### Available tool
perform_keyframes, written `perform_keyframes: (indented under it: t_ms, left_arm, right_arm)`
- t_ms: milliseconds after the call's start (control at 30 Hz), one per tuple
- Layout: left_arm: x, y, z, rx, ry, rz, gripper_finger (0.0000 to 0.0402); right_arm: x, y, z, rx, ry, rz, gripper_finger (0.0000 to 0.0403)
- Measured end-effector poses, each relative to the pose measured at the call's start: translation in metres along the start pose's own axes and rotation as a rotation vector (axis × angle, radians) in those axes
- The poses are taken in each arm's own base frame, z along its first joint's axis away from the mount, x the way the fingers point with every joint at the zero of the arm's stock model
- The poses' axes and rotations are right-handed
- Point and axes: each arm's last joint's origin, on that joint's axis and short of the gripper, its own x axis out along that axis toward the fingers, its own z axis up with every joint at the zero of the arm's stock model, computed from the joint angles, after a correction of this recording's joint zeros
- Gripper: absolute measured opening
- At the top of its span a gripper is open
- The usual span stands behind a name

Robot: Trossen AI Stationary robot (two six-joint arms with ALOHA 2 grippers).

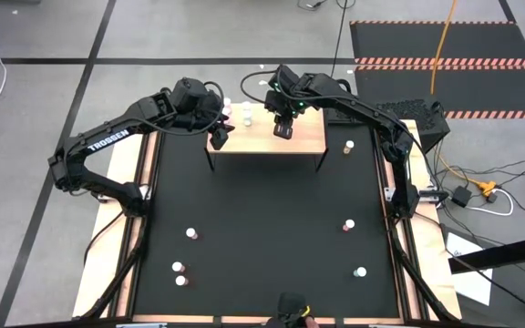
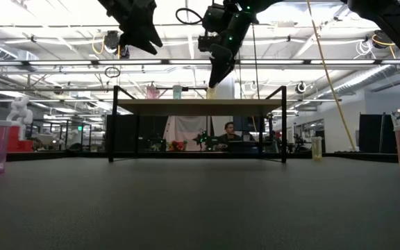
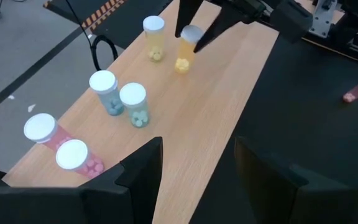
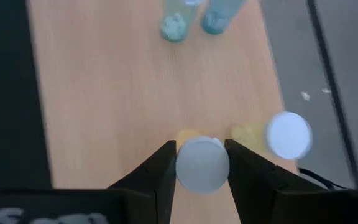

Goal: Pick and place medicine bottles onto shelf by color
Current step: Put the bottom yellow pill bottle on the shelf aligned with the other yellow pill bottle, then put the violet pill bottle on the shelf aligned with the other violet pill bottles

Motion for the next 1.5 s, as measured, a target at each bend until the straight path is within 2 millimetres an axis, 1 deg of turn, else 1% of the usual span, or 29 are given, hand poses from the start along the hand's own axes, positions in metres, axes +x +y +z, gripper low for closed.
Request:
perform_keyframes:
  t_ms: [267,400,533,733,1067,1133,1200,1267,1367,1500]
  left_arm:
    - [0.0,0.0,0.0,-0.008,0.0,0.0,0.0202]
    - [0.0,0.0,0.0,-0.01,0.0,0.0,0.0202]
    - [0.0,0.0,0.0,-0.012,0.0,0.0,0.0202]
    - [0.0,0.0,0.0,-0.012,0.0,0.0,0.0202]
    - [0.0,0.0,0.0,-0.006,0.0,0.0,0.0202]
    - [0.0,0.0,0.0,-0.004,0.0,0.0,0.0202]
    - [0.0,0.0,0.0,0.0,0.001,0.0,0.0202]
    - [0.0,0.0,0.0,0.009,0.001,0.0,0.0202]
    - [0.0,0.0,0.0,0.022,0.001,0.0,0.0202]
    - [0.0,0.0,0.0,0.026,0.001,0.0,0.0202]
  right_arm:
    - [0.0,0.0,0.0,0.017,-0.009,0.019,0.017]
    - [0.0,0.0,0.001,0.018,-0.01,0.014,0.0182]
    - [0.0,-0.001,0.001,0.018,-0.005,-0.028,0.0185]
    - [-0.012,-0.002,0.002,0.016,-0.038,-0.049,0.0185]
    - [-0.012,-0.001,0.003,0.005,-0.043,-0.049,0.0185]
    - [-0.016,0.0,0.003,0.004,-0.046,-0.05,0.0185]
    - [-0.024,0.001,0.003,0.002,-0.064,-0.053,0.0185]
    - [-0.037,0.003,0.003,0.008,-0.091,-0.058,0.0185]
    - [-0.061,0.008,0.003,0.03,-0.144,-0.069,0.0185]
    - [-0.1,0.016,0.0,0.099,-0.23,-0.078,0.0185]
